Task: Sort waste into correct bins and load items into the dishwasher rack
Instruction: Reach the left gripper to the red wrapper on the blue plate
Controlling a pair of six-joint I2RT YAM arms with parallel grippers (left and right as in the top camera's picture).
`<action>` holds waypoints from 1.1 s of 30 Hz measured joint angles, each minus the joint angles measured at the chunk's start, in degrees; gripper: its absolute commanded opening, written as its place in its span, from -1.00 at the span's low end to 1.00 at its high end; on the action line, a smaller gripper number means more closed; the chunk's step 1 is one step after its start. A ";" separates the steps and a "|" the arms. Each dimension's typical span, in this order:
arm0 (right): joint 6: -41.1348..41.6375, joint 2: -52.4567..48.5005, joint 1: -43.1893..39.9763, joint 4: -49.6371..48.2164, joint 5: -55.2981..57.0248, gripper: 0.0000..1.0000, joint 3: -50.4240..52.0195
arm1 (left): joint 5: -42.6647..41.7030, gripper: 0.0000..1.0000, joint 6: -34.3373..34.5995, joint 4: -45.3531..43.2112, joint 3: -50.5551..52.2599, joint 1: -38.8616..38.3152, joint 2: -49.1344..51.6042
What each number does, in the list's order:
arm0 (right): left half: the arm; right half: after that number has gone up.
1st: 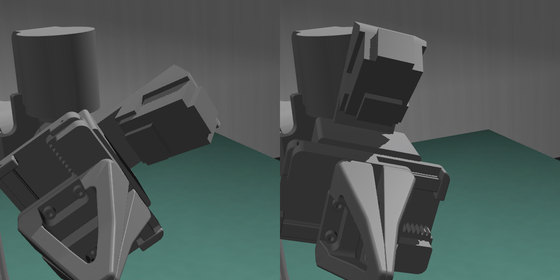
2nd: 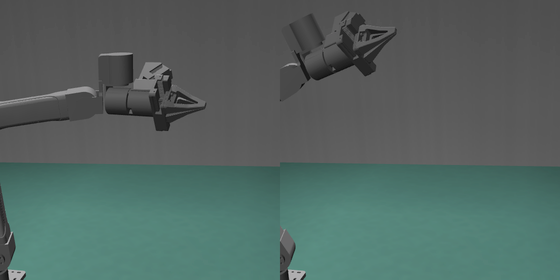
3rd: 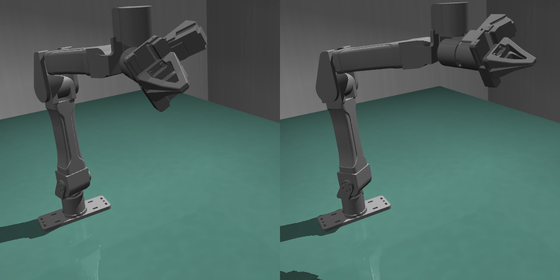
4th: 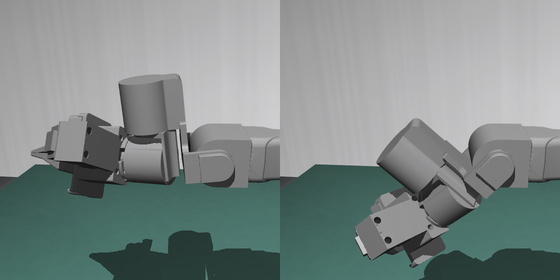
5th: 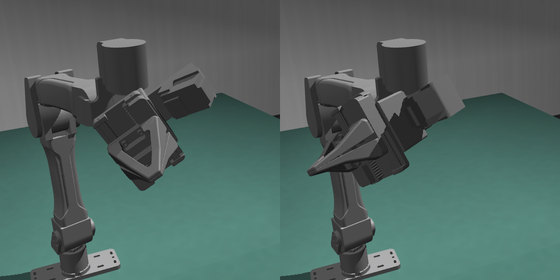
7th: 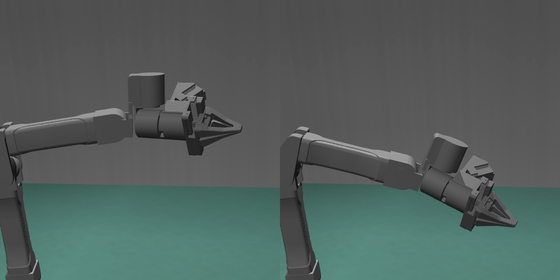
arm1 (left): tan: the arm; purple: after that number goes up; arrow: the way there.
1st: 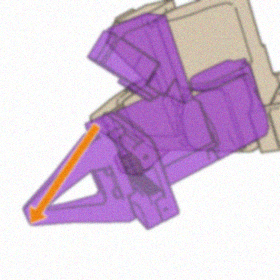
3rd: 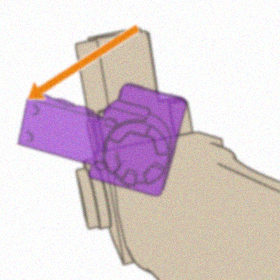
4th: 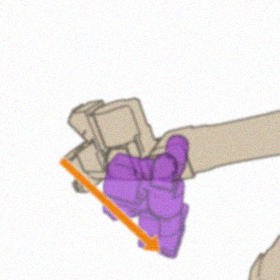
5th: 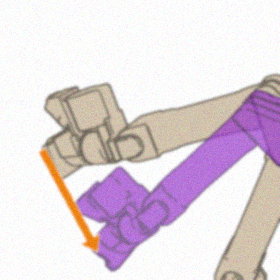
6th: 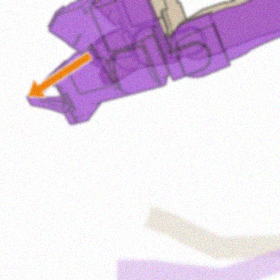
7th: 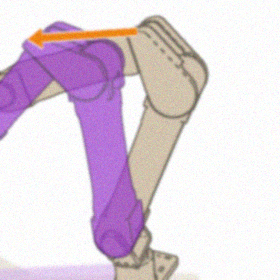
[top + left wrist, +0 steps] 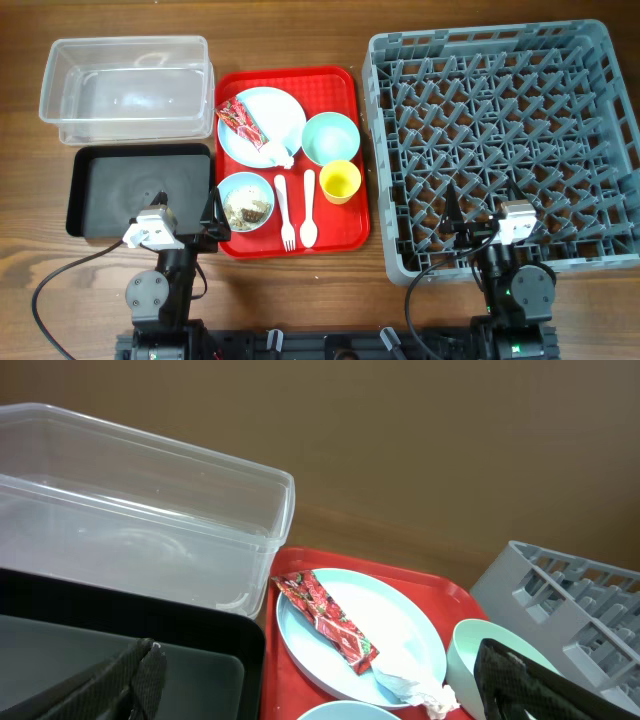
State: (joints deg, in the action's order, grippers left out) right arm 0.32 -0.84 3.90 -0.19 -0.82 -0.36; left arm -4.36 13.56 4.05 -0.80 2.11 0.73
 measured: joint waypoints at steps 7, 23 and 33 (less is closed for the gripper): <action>0.00 0.00 0.00 0.00 0.00 1.00 0.00 | 0.00 1.00 0.00 -0.02 0.00 0.00 0.00; 0.00 0.00 0.00 0.00 0.00 1.00 0.00 | 0.00 1.00 0.00 0.00 0.00 0.00 0.00; 0.00 0.00 0.00 0.00 0.33 1.00 0.00 | 0.26 0.99 0.90 0.00 0.00 0.00 1.20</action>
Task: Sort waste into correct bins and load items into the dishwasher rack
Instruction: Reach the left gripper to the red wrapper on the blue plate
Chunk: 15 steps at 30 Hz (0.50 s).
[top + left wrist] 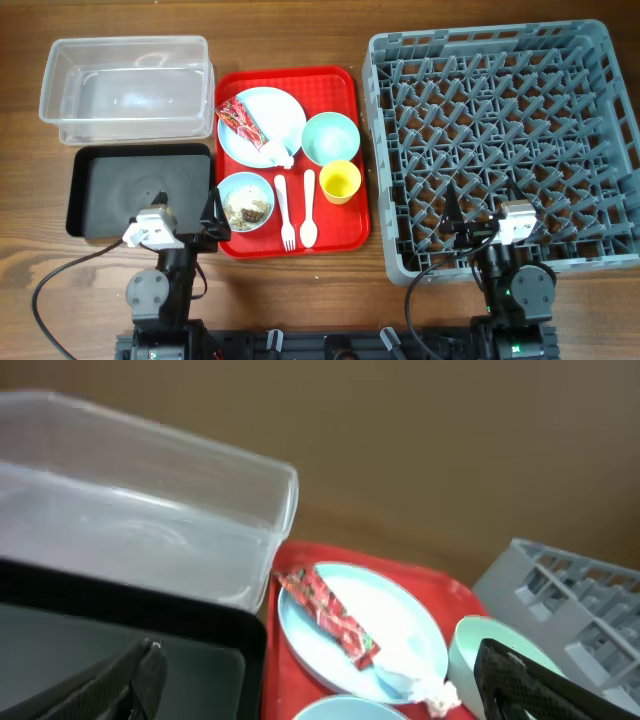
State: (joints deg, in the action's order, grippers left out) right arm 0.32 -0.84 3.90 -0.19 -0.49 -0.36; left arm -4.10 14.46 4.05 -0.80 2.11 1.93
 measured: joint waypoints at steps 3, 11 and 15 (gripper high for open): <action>0.00 -0.11 0.00 0.68 0.81 0.99 -0.13 | 0.00 0.99 2.38 0.00 -0.02 0.00 3.78; 5.18 -18.62 0.00 11.45 2.69 1.00 -14.23 | -0.07 1.00 3.52 14.53 -16.50 0.00 23.17; 6.34 -35.50 0.00 24.26 2.43 1.00 -30.08 | -0.24 0.99 3.54 25.05 -31.89 0.00 39.28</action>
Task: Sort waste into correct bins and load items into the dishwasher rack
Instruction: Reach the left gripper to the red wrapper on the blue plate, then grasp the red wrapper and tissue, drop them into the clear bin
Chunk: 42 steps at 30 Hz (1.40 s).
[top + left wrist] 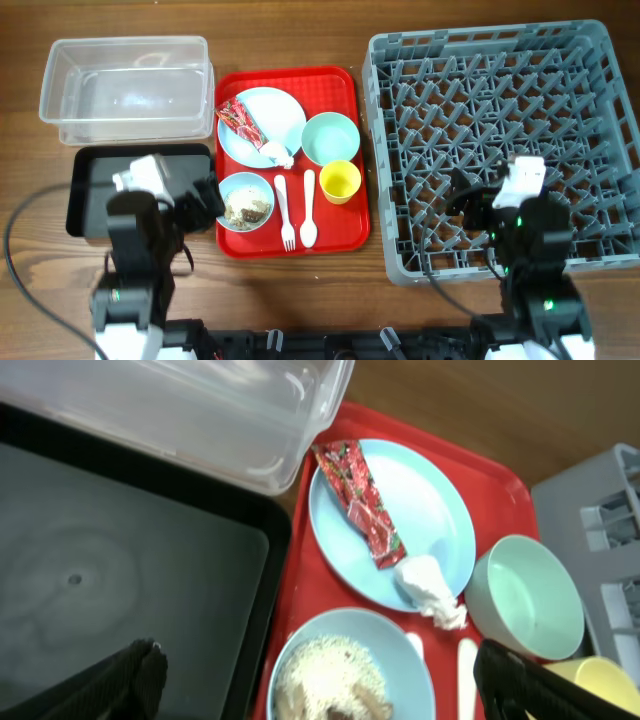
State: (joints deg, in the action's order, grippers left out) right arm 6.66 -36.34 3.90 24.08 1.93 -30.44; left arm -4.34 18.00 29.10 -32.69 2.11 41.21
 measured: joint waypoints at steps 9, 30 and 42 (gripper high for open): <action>0.04 -17.62 0.00 17.29 -3.23 1.00 -19.02 | -3.72 0.96 0.24 20.94 -26.69 0.00 31.34; 0.20 -17.73 0.00 16.20 -3.41 1.00 -19.12 | 6.27 0.24 16.85 -17.57 -27.69 -13.16 65.88; 0.20 -17.73 0.00 16.20 -3.41 1.00 -19.12 | 6.71 -0.84 17.05 -18.10 -27.71 -13.18 66.82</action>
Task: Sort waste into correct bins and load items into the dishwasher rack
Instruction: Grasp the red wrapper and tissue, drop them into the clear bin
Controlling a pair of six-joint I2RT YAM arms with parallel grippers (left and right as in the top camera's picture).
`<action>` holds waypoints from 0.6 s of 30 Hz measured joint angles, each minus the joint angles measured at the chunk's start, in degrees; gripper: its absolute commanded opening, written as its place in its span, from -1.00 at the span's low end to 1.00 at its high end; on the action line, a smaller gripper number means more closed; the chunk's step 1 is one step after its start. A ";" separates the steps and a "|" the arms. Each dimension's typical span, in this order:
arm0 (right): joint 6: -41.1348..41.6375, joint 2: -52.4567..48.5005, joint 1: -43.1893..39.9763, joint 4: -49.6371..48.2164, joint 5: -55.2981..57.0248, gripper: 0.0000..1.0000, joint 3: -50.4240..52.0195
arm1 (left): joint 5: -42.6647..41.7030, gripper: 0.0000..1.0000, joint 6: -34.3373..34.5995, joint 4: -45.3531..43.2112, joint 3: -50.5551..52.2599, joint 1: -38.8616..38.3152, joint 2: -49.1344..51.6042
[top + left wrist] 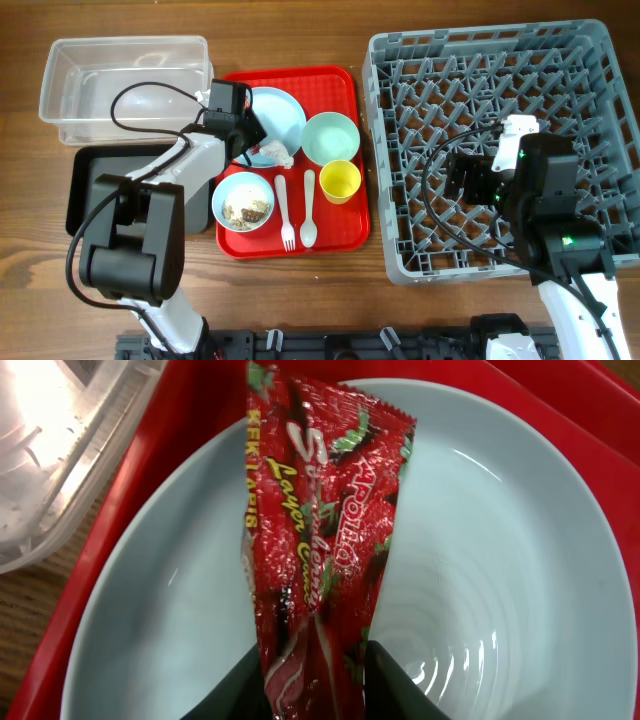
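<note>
A red snack wrapper point(320, 530) lies on a light-blue plate point(500, 540) at the back left of the red tray point(345, 85). My left gripper point(315, 685) is shut on the wrapper's near end, one dark finger point(238, 695) on each side. From overhead the left gripper point(247, 133) covers the wrapper. A crumpled white tissue point(278, 152) lies on the plate point(288, 112) beside it. My right gripper point(468, 180) hangs over the grey dishwasher rack point(600, 60); its jaws are too dark to read.
The tray also holds a teal bowl point(330, 137), a yellow cup point(340, 181), a bowl of food scraps point(245, 200), a white fork point(285, 212) and a spoon point(308, 208). A clear bin point(125, 88) and a black bin point(140, 190) stand left of it.
My left gripper was open above the black bin and the scraps bowl; now it is down on the plate, shut on the wrapper. The right arm has shifted slightly over the rack.
Both arms first rested low at the table's front edge, left gripper open and looking across the bins and tray. They were then raised, left over the black bin, right over the rack. Now the left gripper holds the wrapper on the plate.
</note>
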State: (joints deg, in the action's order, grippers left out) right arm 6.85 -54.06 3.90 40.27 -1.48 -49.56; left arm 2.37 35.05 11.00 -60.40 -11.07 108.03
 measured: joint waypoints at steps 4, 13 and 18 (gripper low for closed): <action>0.00 0.00 0.00 0.00 0.00 0.99 0.00 | 0.70 -0.92 -0.37 -0.37 0.00 -0.09 0.31; 0.00 0.00 0.00 0.00 0.00 1.00 0.00 | -0.50 -0.92 -1.97 -0.87 0.00 0.48 -18.21; 0.00 0.00 0.00 0.00 0.00 0.99 0.00 | 6.03 -0.79 -1.68 -2.05 -0.09 11.13 -22.27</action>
State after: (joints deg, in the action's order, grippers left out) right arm 6.85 -54.06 3.90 40.27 -1.48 -49.56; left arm 8.40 33.36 8.95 -60.49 0.05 85.76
